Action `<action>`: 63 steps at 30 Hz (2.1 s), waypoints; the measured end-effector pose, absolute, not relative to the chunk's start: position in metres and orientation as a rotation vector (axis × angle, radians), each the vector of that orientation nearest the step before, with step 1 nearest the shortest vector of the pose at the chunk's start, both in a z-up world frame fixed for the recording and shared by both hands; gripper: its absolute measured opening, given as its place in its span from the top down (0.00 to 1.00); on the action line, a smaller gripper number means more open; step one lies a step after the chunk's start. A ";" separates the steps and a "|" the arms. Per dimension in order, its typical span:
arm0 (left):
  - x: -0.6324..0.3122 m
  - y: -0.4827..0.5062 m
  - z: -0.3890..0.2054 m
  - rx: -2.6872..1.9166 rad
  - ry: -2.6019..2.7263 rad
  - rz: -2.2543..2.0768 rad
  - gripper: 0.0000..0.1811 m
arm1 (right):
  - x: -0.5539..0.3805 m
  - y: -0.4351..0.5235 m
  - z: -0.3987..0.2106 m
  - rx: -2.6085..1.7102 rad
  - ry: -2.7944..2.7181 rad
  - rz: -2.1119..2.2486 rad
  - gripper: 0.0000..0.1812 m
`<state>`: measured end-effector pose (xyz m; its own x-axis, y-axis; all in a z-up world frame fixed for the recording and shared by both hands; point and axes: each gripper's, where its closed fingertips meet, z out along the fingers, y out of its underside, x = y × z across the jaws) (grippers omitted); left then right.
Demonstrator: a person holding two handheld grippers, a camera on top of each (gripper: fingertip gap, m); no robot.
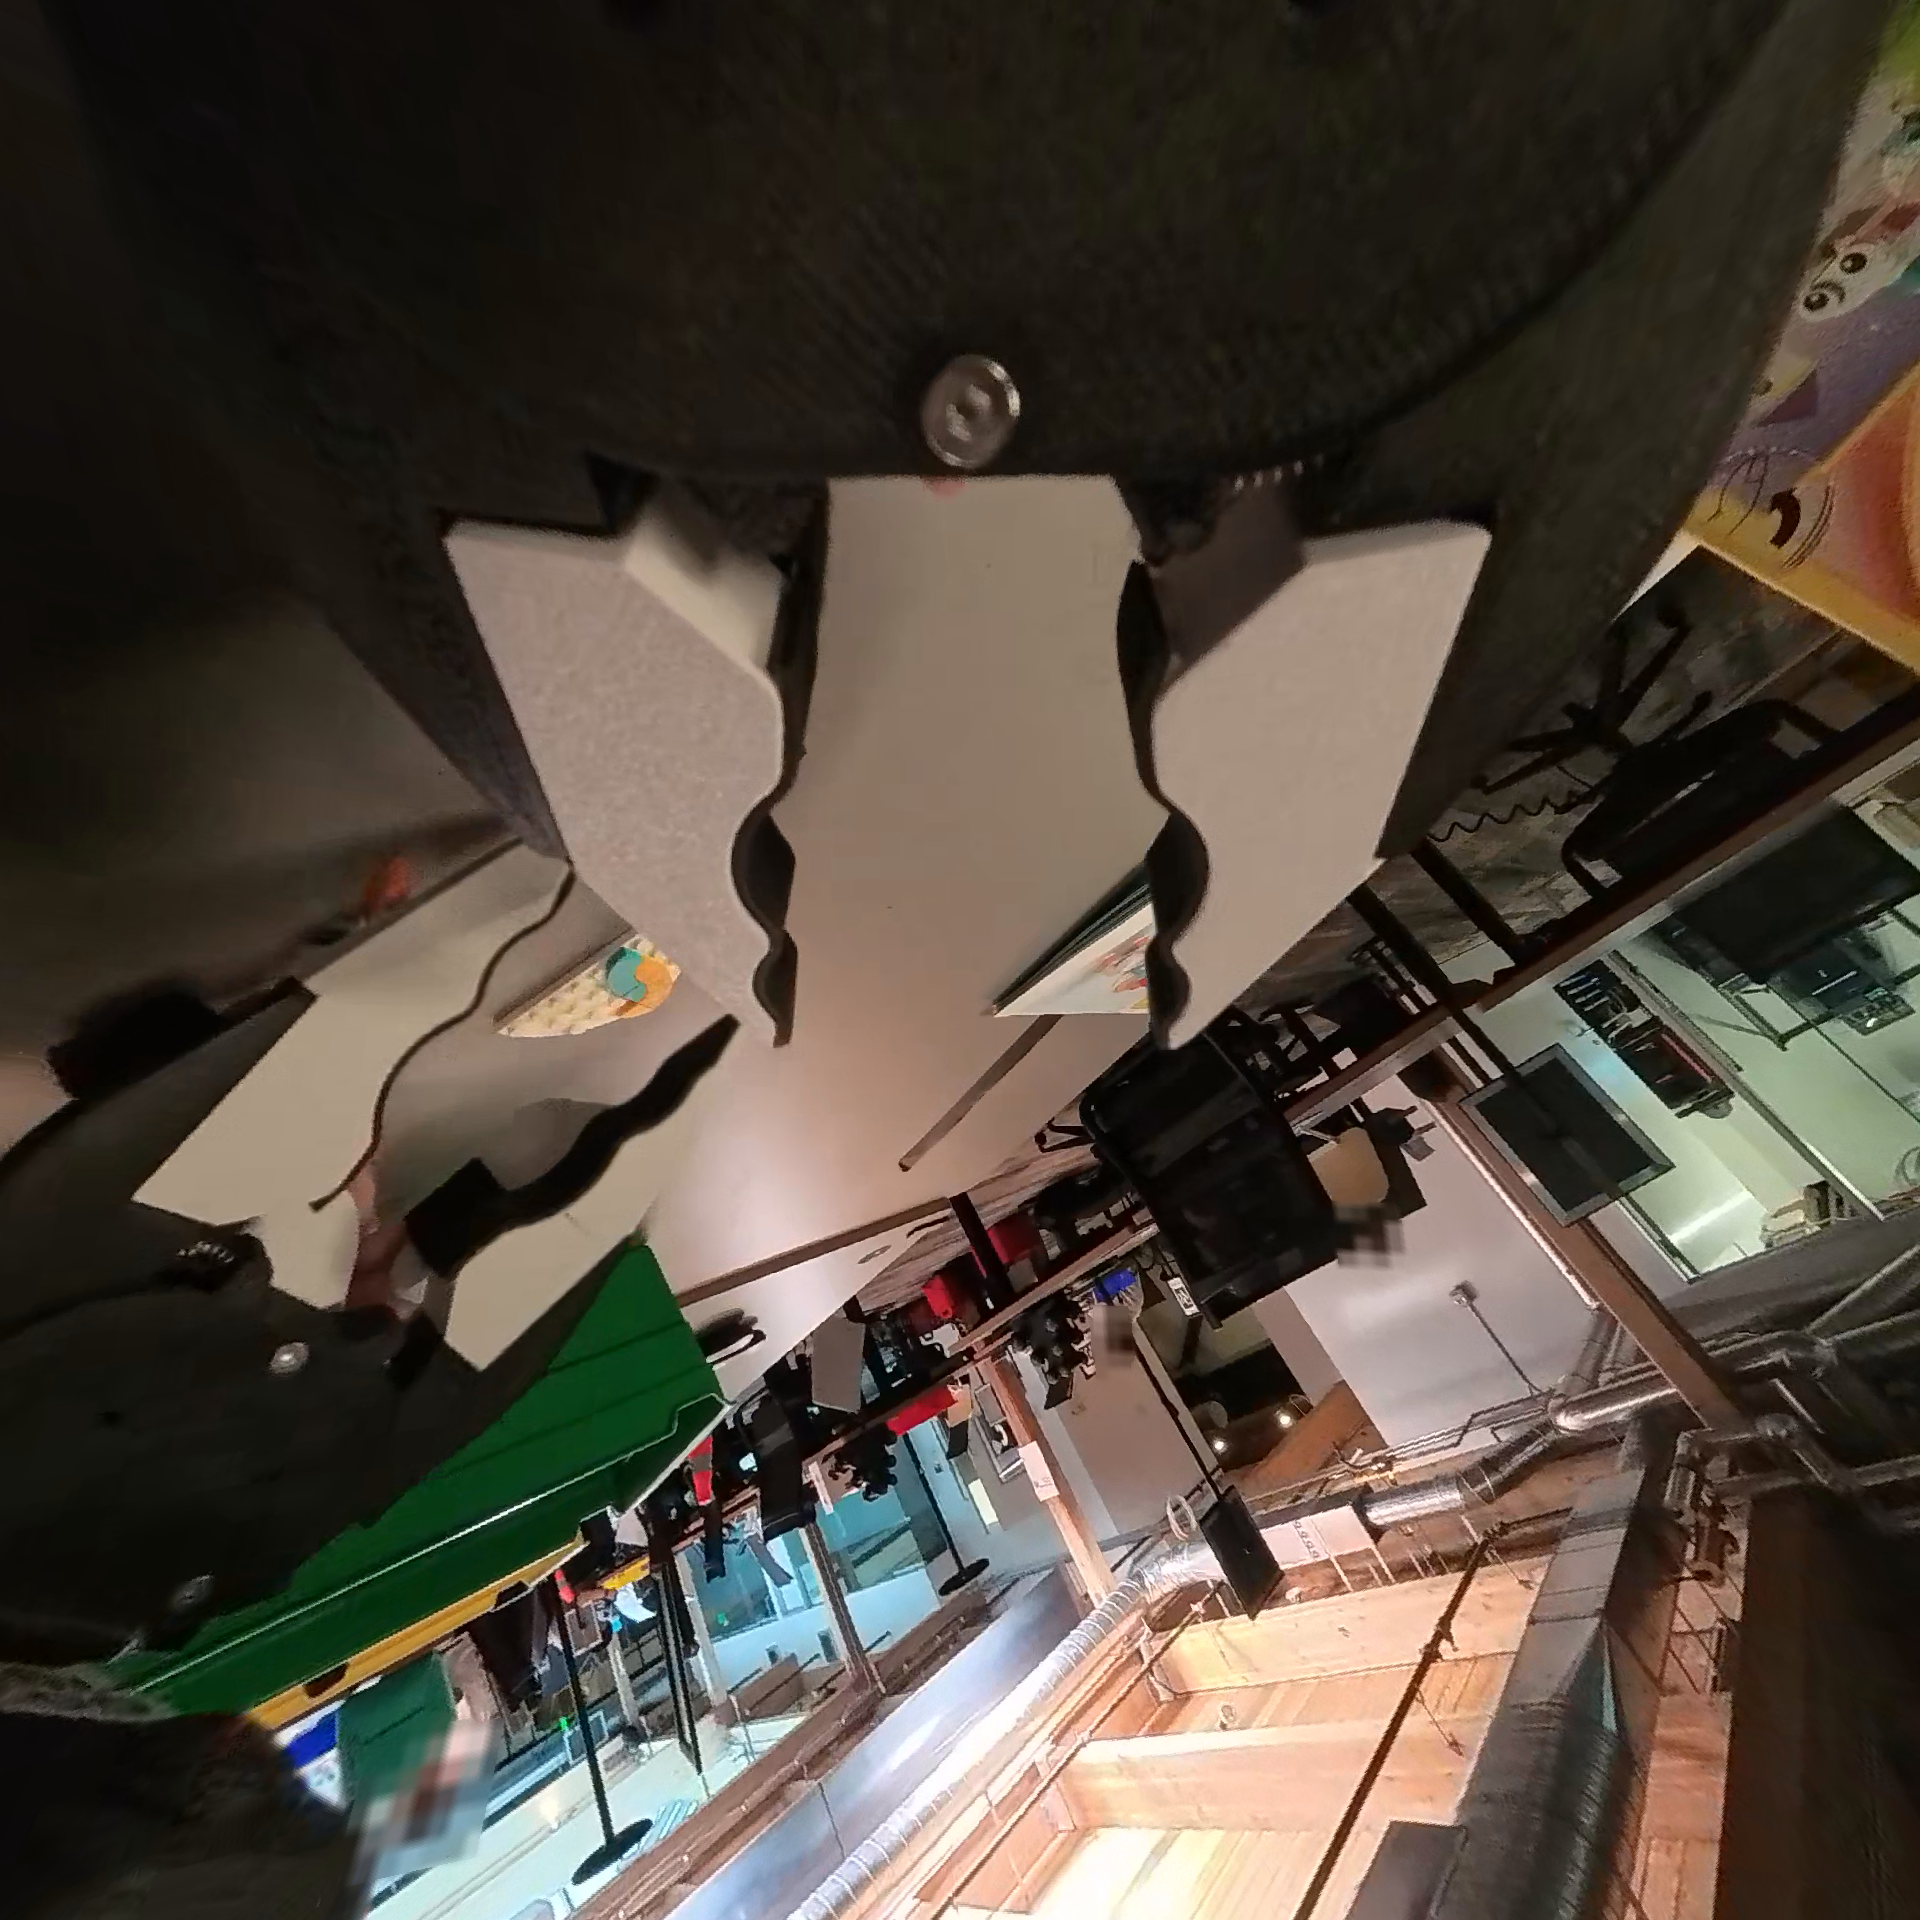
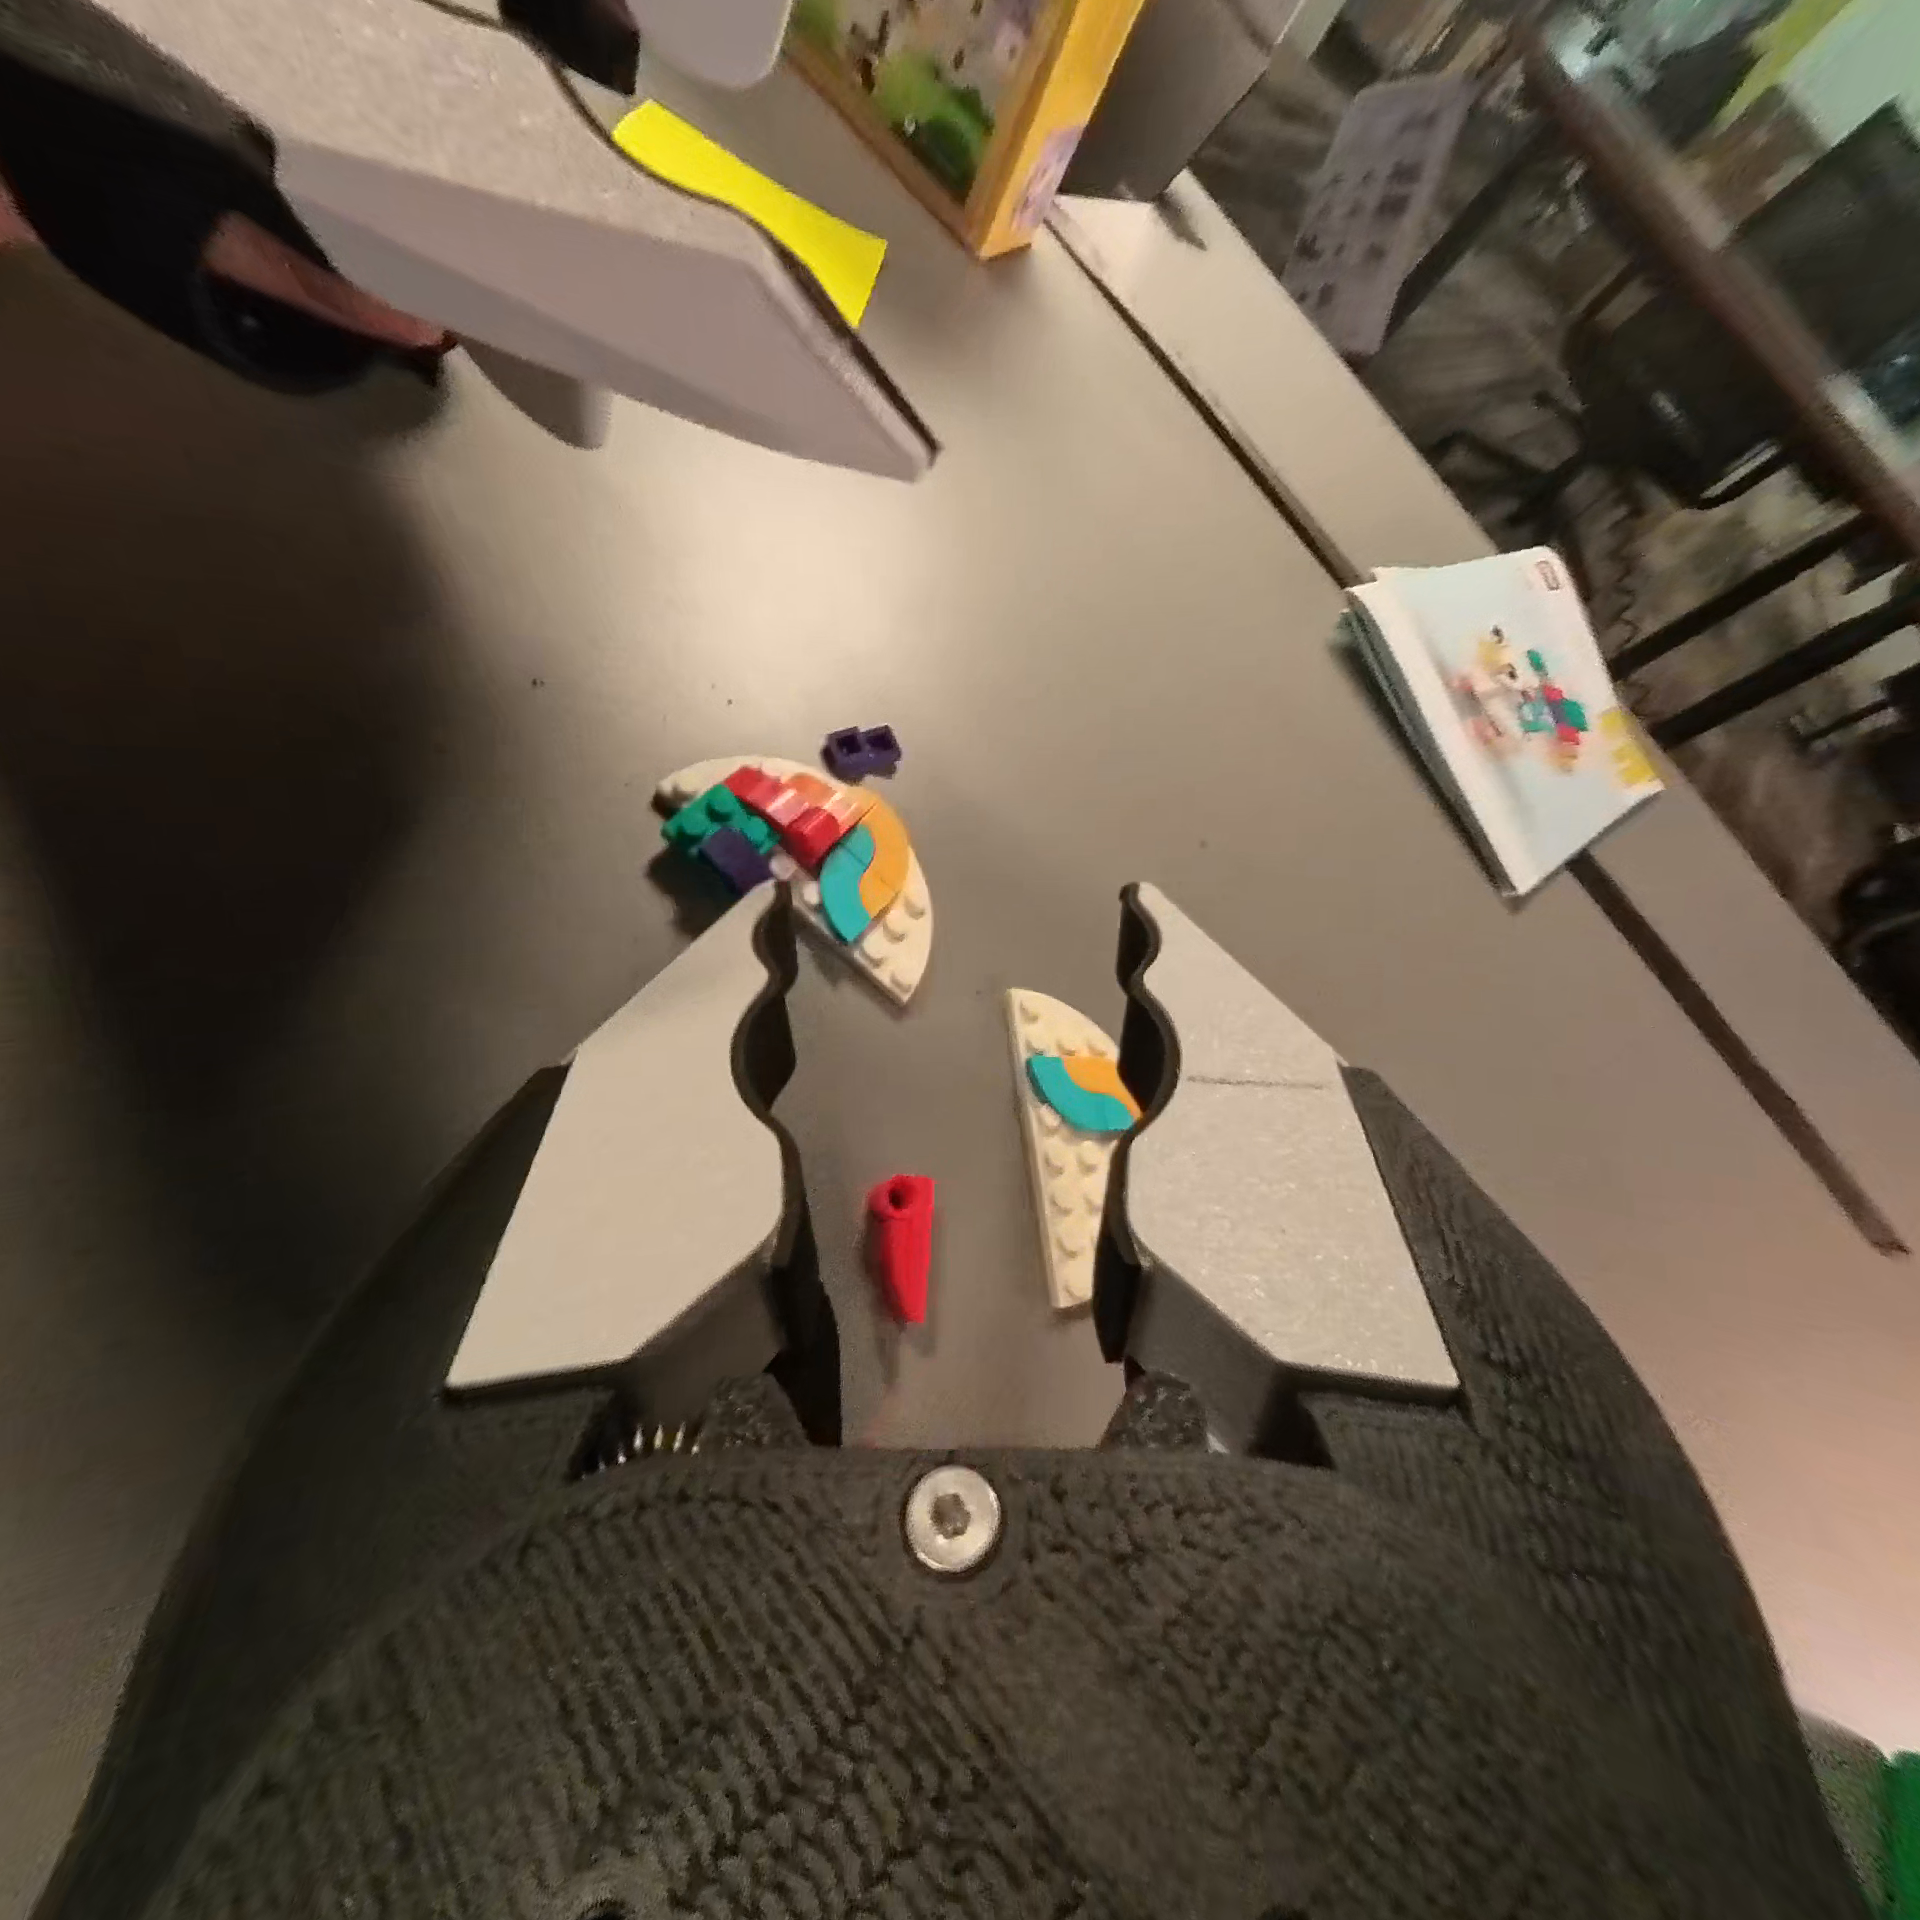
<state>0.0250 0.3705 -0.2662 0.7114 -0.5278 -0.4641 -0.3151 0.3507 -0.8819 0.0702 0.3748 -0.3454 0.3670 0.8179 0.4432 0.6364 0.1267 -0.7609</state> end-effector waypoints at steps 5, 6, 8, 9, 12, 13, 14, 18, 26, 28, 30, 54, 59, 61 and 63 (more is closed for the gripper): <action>0.025 0.371 -0.267 -1.244 0.826 -0.157 0.64 | 0.066 0.356 -0.355 -1.638 -1.430 0.354 0.77; 0.026 0.371 -0.267 -1.244 0.828 -0.157 0.64 | 0.065 0.353 -0.357 -1.662 -1.438 0.390 0.77; 0.026 0.371 -0.268 -1.244 0.834 -0.152 0.64 | 0.065 0.350 -0.361 -1.730 -1.440 0.464 0.77; 0.027 0.371 -0.268 -1.244 0.838 -0.149 0.64 | 0.065 0.349 -0.362 -1.766 -1.438 0.501 0.77; 0.028 0.371 -0.270 -1.245 0.849 -0.141 0.65 | 0.066 0.352 -0.366 -1.855 -1.403 0.586 0.74; 0.028 0.371 -0.270 -1.245 0.852 -0.139 0.65 | 0.066 0.353 -0.366 -1.882 -1.390 0.611 0.73; 0.028 0.371 -0.270 -1.245 0.855 -0.137 0.65 | 0.066 0.354 -0.367 -1.904 -1.380 0.636 0.72; 0.029 0.370 -0.271 -1.243 0.861 -0.135 0.65 | 0.066 0.355 -0.367 -1.920 -1.366 0.671 0.73; 0.029 0.370 -0.271 -1.241 0.866 -0.131 0.66 | 0.064 0.354 -0.367 -1.892 -1.389 0.626 0.88; 0.029 0.370 -0.271 -1.239 0.860 -0.135 0.66 | 0.064 0.354 -0.366 -1.881 -1.394 0.611 0.88; 0.028 0.370 -0.270 -1.240 0.853 -0.139 0.66 | 0.064 0.353 -0.366 -1.866 -1.400 0.590 0.89; 0.014 0.372 -0.262 -1.399 0.607 -0.498 0.73 | 0.031 0.353 -0.351 -1.892 -1.252 0.519 0.61; 0.009 0.373 -0.261 -1.395 0.591 -0.487 0.74 | 0.030 0.358 -0.370 -2.074 -1.163 0.505 0.56; 0.008 0.373 -0.261 -1.404 0.582 -0.504 0.74 | 0.029 0.357 -0.369 -2.068 -1.184 0.508 0.69; 0.008 0.370 -0.260 -1.416 0.575 -0.569 0.74 | 0.028 0.354 -0.368 -2.034 -1.230 0.524 0.69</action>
<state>0.0082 0.3697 -0.2597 0.7392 -0.6728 -0.0313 0.0233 0.0719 -0.9971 0.0282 0.3539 -0.3682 0.4690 0.8831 0.0119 0.6031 -0.3104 -0.7348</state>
